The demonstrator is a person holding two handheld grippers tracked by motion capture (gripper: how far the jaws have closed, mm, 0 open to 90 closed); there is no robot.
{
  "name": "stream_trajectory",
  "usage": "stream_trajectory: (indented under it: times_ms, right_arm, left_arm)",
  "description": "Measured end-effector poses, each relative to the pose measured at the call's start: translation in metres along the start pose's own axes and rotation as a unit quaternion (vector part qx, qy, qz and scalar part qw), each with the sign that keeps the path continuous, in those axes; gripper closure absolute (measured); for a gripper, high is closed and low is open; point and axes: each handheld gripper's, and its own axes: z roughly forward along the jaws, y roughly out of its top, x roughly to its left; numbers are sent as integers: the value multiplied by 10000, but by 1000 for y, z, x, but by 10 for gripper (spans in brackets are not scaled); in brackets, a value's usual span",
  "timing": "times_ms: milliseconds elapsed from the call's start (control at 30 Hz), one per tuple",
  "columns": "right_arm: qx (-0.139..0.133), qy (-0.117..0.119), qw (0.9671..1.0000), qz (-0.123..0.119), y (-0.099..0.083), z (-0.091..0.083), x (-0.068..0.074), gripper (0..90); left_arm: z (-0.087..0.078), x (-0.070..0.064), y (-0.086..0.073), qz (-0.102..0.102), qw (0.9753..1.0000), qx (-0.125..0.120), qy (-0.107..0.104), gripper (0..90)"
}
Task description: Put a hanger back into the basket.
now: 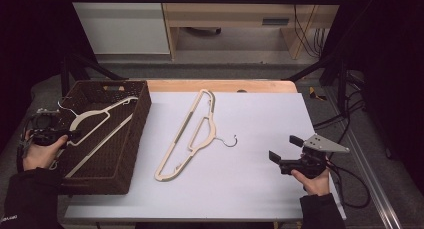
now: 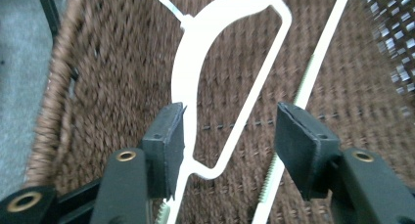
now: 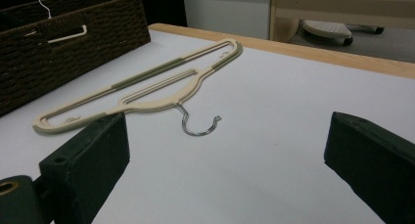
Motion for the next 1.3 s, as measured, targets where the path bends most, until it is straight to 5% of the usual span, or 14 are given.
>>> stream_trajectory:
  times_ms: [133, 367, 533, 833, 1067, 1300]
  right_arm:
    - [-53, 4, 10000, -27, 2, -2, 1, 34]
    - [-109, 32, 9999, -78, 5, -3, 4, 35]
    - [-80, 36, 9999, -134, 6, 1, 6, 32]
    - [-93, 64, 9996, -267, 10, 10, 12, 42]
    - [-81, 108, 9996, -247, 13, 18, 14, 51]
    - [-63, 296, 9992, -279, 22, 33, 20, 61]
  left_arm:
    - [-16, -8, 2, 80, 9985, -508, -197, 368]
    - [-42, -31, 5, 253, 9892, -1306, -619, 189]
    - [-56, -55, 8, 411, 9776, -1824, -967, 68]
    - [-71, -111, 6, 814, 9493, -2427, -1824, 32]
    - [-73, -148, -1, 1132, 9345, -2529, -2234, 29]
    - [-64, -186, -7, 1352, 9250, -2457, -2564, 29]
